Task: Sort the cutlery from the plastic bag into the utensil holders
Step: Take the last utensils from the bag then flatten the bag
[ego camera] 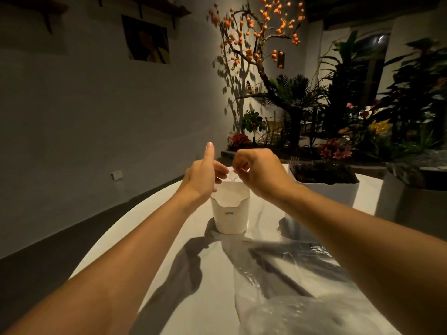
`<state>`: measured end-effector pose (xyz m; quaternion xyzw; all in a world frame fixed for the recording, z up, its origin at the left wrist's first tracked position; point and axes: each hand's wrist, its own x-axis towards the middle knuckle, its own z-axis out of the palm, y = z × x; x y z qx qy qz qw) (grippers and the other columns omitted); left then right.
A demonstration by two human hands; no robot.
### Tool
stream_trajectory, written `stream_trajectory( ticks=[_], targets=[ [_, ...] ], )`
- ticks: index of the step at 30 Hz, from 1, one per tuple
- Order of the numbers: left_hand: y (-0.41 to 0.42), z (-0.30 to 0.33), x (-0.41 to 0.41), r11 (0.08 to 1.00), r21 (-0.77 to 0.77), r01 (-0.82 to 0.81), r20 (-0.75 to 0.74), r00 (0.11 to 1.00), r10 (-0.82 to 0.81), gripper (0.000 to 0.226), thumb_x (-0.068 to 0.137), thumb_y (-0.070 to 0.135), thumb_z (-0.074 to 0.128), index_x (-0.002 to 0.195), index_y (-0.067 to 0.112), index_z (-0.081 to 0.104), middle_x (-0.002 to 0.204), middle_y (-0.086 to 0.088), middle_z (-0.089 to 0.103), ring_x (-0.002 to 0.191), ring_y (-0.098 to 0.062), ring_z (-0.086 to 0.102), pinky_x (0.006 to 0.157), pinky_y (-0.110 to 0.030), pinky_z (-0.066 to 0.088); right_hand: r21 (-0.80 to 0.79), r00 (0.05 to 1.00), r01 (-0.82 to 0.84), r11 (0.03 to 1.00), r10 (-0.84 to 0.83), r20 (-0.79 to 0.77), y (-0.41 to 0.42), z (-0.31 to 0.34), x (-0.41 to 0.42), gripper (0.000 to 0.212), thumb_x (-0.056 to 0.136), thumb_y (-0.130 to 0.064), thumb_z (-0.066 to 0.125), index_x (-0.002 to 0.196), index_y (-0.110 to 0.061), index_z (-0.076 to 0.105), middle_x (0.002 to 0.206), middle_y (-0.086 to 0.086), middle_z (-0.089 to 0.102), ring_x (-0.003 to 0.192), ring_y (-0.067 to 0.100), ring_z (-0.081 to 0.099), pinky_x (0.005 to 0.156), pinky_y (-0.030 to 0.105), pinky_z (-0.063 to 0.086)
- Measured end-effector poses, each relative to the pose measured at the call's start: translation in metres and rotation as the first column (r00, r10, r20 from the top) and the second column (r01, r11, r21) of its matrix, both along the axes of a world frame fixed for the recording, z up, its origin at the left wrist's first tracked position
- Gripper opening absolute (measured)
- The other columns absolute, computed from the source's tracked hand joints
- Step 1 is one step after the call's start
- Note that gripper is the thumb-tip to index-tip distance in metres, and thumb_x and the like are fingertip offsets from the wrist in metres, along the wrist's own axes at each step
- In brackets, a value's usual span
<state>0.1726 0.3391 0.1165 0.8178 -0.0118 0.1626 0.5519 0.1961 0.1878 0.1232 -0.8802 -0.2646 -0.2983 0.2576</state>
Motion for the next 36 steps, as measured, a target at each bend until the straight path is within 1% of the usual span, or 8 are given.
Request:
stream_trajectory(
  ticks=[7,12,17,23,27,31,33,36],
  targets=[
    [0.008,-0.025,0.015,0.995,0.077,-0.062,0.043,0.997,0.059,0.064,0.104,0.057,0.016,0.092,0.022,0.067,0.106,-0.002,0.067,0.096,-0.017,0.062,0.095,-0.046,0.054,-0.301,0.979,0.003,0.954,-0.065,-0.195,0.01,-0.034,0.017,0.022,0.096,-0.016,0.061,0.111,-0.024,0.076,0.111,-0.002,0.071,0.1,0.018,0.062,0.083,0.029,0.054],
    [-0.003,-0.016,0.0,0.997,0.068,-0.035,0.062,0.998,0.031,0.063,0.106,0.055,0.016,0.095,0.02,0.067,0.103,-0.001,0.066,0.092,-0.015,0.062,0.092,-0.043,0.054,-0.225,0.982,0.032,0.974,-0.073,-0.176,-0.01,-0.012,-0.004,0.026,0.095,-0.009,0.061,0.116,-0.019,0.072,0.115,-0.001,0.068,0.104,0.017,0.06,0.079,0.024,0.045],
    [-0.031,-0.005,-0.039,0.99,0.141,0.029,0.057,0.998,-0.038,0.051,0.107,0.051,0.022,0.096,0.024,0.064,0.095,0.004,0.065,0.089,-0.015,0.063,0.087,-0.039,0.056,-0.186,0.984,0.051,0.981,-0.081,-0.157,-0.039,0.004,-0.049,0.022,0.092,-0.01,0.062,0.106,-0.022,0.073,0.103,-0.005,0.067,0.091,0.014,0.062,0.079,0.036,0.057],
    [-0.065,0.014,-0.107,0.967,0.172,0.187,0.078,0.976,-0.203,0.033,0.107,0.03,0.039,0.094,0.01,0.062,0.079,-0.006,0.067,0.066,-0.014,0.063,0.063,-0.03,0.054,-0.182,0.978,0.034,0.983,-0.07,-0.198,-0.075,0.016,-0.111,0.011,0.091,-0.02,0.062,0.095,-0.025,0.071,0.093,-0.008,0.07,0.083,0.011,0.065,0.075,0.036,0.058],
    [-0.086,0.016,-0.153,0.855,0.071,0.513,-0.271,0.835,-0.479,0.033,0.099,0.007,0.038,0.088,-0.009,0.065,0.072,-0.021,0.07,0.06,-0.03,0.068,0.058,-0.032,0.059,-0.179,0.957,0.04,0.983,-0.089,-0.275,-0.099,0.021,-0.161,0.019,0.096,-0.024,0.056,0.081,-0.015,0.064,0.08,0.002,0.068,0.074,0.021,0.065,0.067,0.037,0.055],
    [-0.108,-0.014,-0.184,0.652,0.218,0.726,-0.592,0.629,-0.503,0.029,0.101,0.005,0.045,0.115,-0.001,0.07,0.103,-0.014,0.076,0.091,-0.023,0.075,0.088,-0.033,0.06,-0.132,0.903,-0.016,0.991,-0.043,-0.429,-0.12,0.016,-0.204,0.034,0.102,-0.023,0.045,0.074,-0.009,0.059,0.071,0.008,0.063,0.062,0.019,0.062,0.06,0.035,0.055],
    [-0.115,-0.038,-0.189,0.594,0.444,0.67,-0.528,0.732,-0.431,0.029,0.1,0.008,0.053,0.124,0.012,0.069,0.115,-0.004,0.073,0.1,-0.016,0.071,0.096,-0.034,0.057,-0.115,0.847,-0.066,0.991,-0.005,-0.532,-0.126,0.007,-0.22,0.035,0.104,-0.022,0.044,0.074,-0.01,0.059,0.07,0.01,0.065,0.059,0.02,0.064,0.059,0.032,0.057],
    [-0.119,-0.06,-0.194,0.616,0.696,0.37,-0.24,0.928,-0.286,0.046,0.094,0.005,0.064,0.134,0.027,0.055,0.135,0.004,0.056,0.112,-0.016,0.058,0.101,-0.032,0.052,-0.16,0.715,-0.122,0.98,-0.025,-0.698,-0.125,-0.018,-0.233,0.032,0.102,-0.017,0.046,0.087,-0.002,0.068,0.084,0.015,0.073,0.072,0.023,0.072,0.076,0.037,0.062]
  ],
)
